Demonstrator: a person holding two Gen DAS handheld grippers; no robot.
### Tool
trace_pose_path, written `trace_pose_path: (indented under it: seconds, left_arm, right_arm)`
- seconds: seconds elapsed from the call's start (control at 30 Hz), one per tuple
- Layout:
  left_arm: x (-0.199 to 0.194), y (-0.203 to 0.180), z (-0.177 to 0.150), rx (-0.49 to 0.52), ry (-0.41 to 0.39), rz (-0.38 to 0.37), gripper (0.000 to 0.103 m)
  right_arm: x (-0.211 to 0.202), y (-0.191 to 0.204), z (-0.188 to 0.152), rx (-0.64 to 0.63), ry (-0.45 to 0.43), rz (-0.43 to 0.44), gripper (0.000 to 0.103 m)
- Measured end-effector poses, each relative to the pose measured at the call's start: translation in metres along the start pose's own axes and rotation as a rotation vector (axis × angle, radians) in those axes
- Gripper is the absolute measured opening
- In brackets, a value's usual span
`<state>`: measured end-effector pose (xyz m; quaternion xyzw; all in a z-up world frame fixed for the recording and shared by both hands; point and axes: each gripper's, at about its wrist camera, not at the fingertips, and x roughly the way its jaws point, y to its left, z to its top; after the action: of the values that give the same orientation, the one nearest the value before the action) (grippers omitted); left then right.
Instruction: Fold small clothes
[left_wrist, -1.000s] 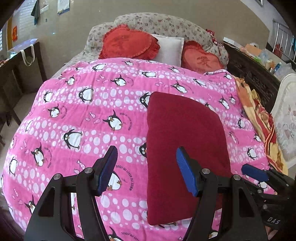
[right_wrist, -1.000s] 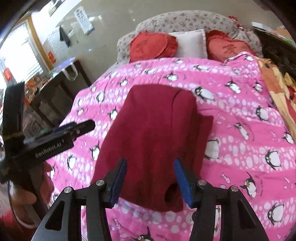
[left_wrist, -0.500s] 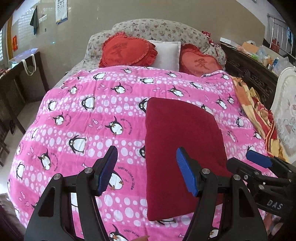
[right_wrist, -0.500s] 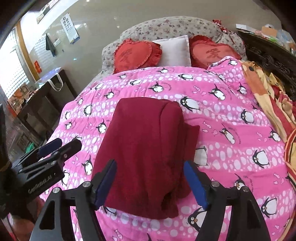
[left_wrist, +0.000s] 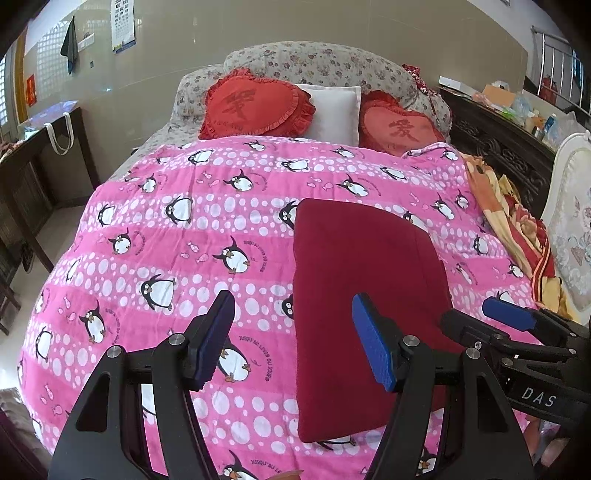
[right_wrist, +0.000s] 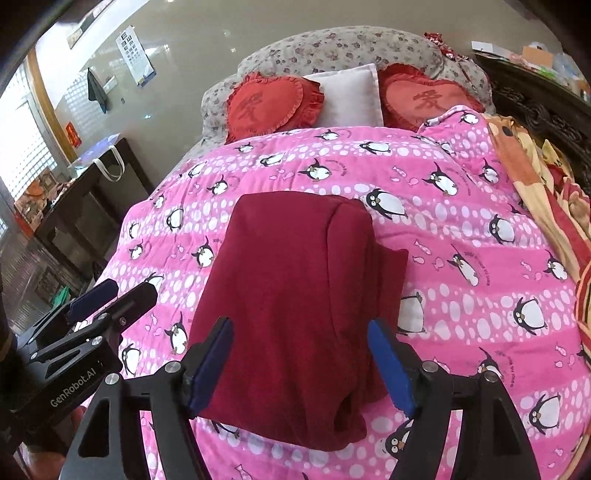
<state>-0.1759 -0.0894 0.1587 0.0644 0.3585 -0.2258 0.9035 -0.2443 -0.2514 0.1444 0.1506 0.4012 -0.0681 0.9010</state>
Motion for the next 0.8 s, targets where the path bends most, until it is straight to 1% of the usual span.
trace_pose_path:
  seconds: [0.23, 0.8]
  left_arm:
    - [0.001, 0.001, 0.000, -0.001, 0.002, 0.001, 0.066]
    - [0.009, 0.002, -0.001, -0.001, 0.012, 0.001, 0.066]
  right_arm:
    - [0.003, 0.000, 0.001, 0.004, 0.003, 0.006, 0.073]
    - [0.015, -0.003, -0.002, 0.011, 0.044, 0.014, 0.073]
